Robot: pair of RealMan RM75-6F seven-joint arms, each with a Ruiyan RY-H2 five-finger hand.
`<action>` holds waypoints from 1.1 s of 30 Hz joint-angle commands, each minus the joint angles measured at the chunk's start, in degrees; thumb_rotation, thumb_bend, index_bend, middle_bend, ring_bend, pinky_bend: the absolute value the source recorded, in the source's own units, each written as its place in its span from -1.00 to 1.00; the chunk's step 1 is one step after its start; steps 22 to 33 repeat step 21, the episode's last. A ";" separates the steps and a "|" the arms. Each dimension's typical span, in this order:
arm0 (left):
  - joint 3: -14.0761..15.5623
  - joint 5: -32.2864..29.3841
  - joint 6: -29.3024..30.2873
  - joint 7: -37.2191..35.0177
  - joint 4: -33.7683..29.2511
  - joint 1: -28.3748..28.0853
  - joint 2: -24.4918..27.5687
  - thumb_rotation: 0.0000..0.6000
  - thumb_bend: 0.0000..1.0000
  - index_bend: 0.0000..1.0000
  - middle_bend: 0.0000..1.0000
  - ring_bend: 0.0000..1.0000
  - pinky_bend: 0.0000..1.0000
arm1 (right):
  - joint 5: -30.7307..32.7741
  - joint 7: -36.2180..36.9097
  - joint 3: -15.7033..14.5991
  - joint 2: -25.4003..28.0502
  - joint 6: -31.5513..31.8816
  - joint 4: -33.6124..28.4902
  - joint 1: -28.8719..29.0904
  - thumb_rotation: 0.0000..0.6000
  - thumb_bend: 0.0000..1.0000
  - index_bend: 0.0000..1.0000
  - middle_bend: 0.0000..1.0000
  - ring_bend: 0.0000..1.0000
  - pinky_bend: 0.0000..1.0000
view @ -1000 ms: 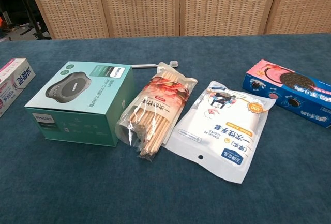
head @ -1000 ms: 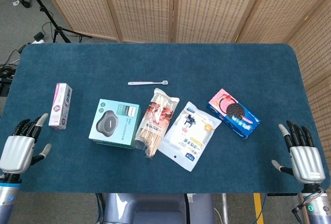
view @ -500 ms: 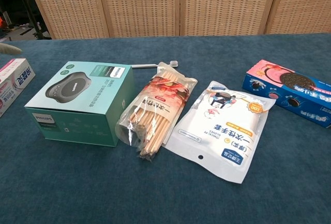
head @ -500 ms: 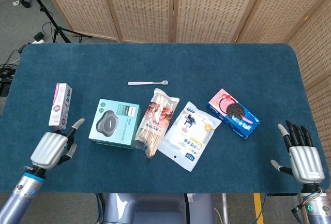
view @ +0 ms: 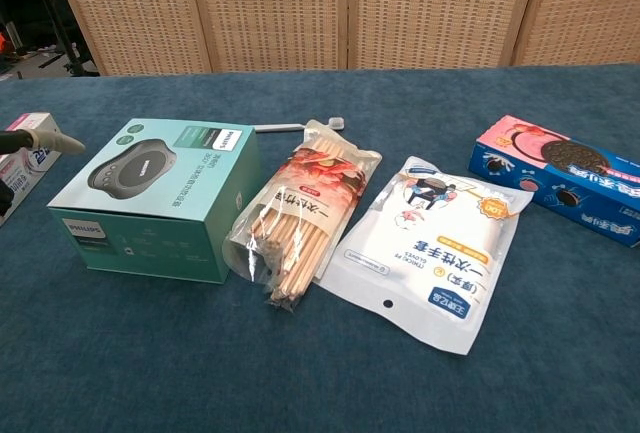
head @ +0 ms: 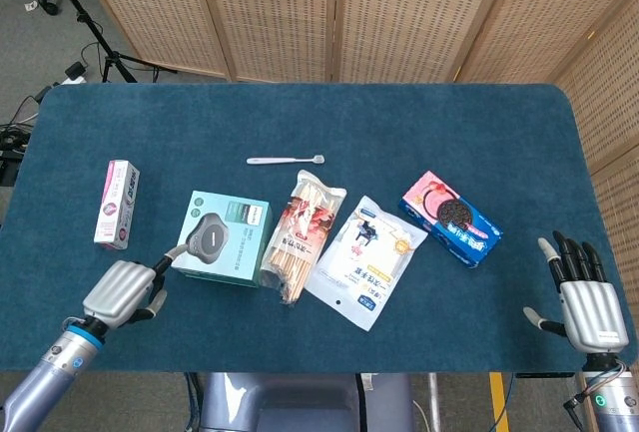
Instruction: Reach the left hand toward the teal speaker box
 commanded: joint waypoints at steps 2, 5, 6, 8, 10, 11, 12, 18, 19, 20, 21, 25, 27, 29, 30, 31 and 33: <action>0.08 -1.56 -1.15 0.45 0.68 -0.81 -0.50 1.00 0.12 -1.00 0.52 0.46 0.12 | 0.10 -0.02 -0.02 0.04 -0.19 0.05 0.06 1.00 -0.69 -1.00 -1.00 -1.00 -1.00; 0.31 -2.46 -1.81 0.77 1.21 -1.27 -1.03 1.00 0.13 -1.00 0.52 0.46 0.12 | 0.07 0.13 0.01 0.04 -0.04 0.08 0.03 1.00 -0.69 -1.00 -1.00 -1.00 -1.00; 0.40 -2.64 -1.99 0.75 1.29 -1.38 -1.17 1.00 0.13 -1.00 0.52 0.46 0.12 | 0.05 0.21 0.02 0.06 0.05 0.08 -0.01 1.00 -0.69 -1.00 -1.00 -1.00 -1.00; 0.57 -2.84 -2.26 0.74 1.40 -1.53 -1.34 1.00 0.13 -1.00 0.52 0.46 0.12 | -0.03 0.27 -0.03 0.07 0.14 0.11 -0.06 1.00 -0.69 -1.00 -1.00 -1.00 -1.00; 0.78 -3.04 -2.48 0.82 1.57 -1.70 -1.63 1.00 0.12 -1.00 0.52 0.46 0.12 | -0.08 0.19 -0.09 0.07 0.21 0.18 -0.13 1.00 -0.69 -1.00 -1.00 -1.00 -1.00; 0.84 -3.08 -2.50 0.90 1.62 -1.75 -1.72 1.00 0.12 -1.00 0.52 0.46 0.12 | -0.07 0.15 -0.10 0.07 0.23 0.19 -0.14 1.00 -0.69 -1.00 -1.00 -1.00 -1.00; 0.94 -3.15 -2.43 0.98 1.68 -1.76 -1.86 1.00 0.12 -1.00 0.52 0.46 0.12 | -0.08 0.17 -0.10 0.06 0.28 0.17 -0.17 1.00 -0.69 -1.00 -1.00 -1.00 -1.00; 1.57 -3.41 -2.53 1.70 1.71 -2.01 -2.20 1.00 0.13 -1.00 0.52 0.46 0.12 | -0.44 0.41 -0.12 0.10 0.68 0.17 -0.26 1.00 -0.69 -1.00 -1.00 -1.00 -1.00; 1.61 -3.48 -2.45 1.80 1.70 -2.04 -2.20 1.00 0.13 -1.00 0.52 0.46 0.12 | -0.49 0.39 -0.13 0.05 0.77 0.20 -0.30 1.00 -0.69 -1.00 -1.00 -1.00 -1.00; 1.66 -3.55 -2.31 1.88 1.67 -2.05 -2.21 1.00 0.13 -1.00 0.52 0.46 0.12 | -0.52 0.36 -0.16 0.02 0.79 0.25 -0.32 1.00 -0.69 -1.00 -1.00 -1.00 -1.00; 1.71 -3.59 -2.22 1.88 1.65 -2.06 -2.20 1.00 0.13 -1.00 0.52 0.46 0.12 | -0.51 0.32 -0.17 0.00 0.77 0.27 -0.32 1.00 -0.69 -1.00 -1.00 -1.00 -1.00; 1.71 -3.59 -2.22 1.88 1.65 -2.06 -2.20 1.00 0.13 -1.00 0.52 0.46 0.12 | -0.51 0.32 -0.17 0.00 0.77 0.27 -0.32 1.00 -0.69 -1.00 -1.00 -1.00 -1.00; 1.71 -3.59 -2.22 1.88 1.65 -2.06 -2.20 1.00 0.13 -1.00 0.52 0.46 0.12 | -0.51 0.32 -0.17 0.00 0.77 0.27 -0.32 1.00 -0.69 -1.00 -1.00 -1.00 -1.00; 1.71 -3.59 -2.22 1.88 1.65 -2.06 -2.20 1.00 0.13 -1.00 0.52 0.46 0.12 | -0.51 0.32 -0.17 0.00 0.77 0.27 -0.32 1.00 -0.69 -1.00 -1.00 -1.00 -1.00; 1.71 -3.59 -2.22 1.88 1.65 -2.06 -2.20 1.00 0.13 -1.00 0.52 0.46 0.12 | -0.51 0.32 -0.17 0.00 0.77 0.27 -0.32 1.00 -0.69 -1.00 -1.00 -1.00 -1.00; 1.71 -3.59 -2.22 1.88 1.65 -2.06 -2.20 1.00 0.13 -1.00 0.52 0.46 0.12 | -0.51 0.32 -0.17 0.00 0.77 0.27 -0.32 1.00 -0.69 -1.00 -1.00 -1.00 -1.00; 1.71 -3.59 -2.22 1.88 1.65 -2.06 -2.20 1.00 0.13 -1.00 0.52 0.46 0.12 | -0.51 0.32 -0.17 0.00 0.77 0.27 -0.32 1.00 -0.69 -1.00 -1.00 -1.00 -1.00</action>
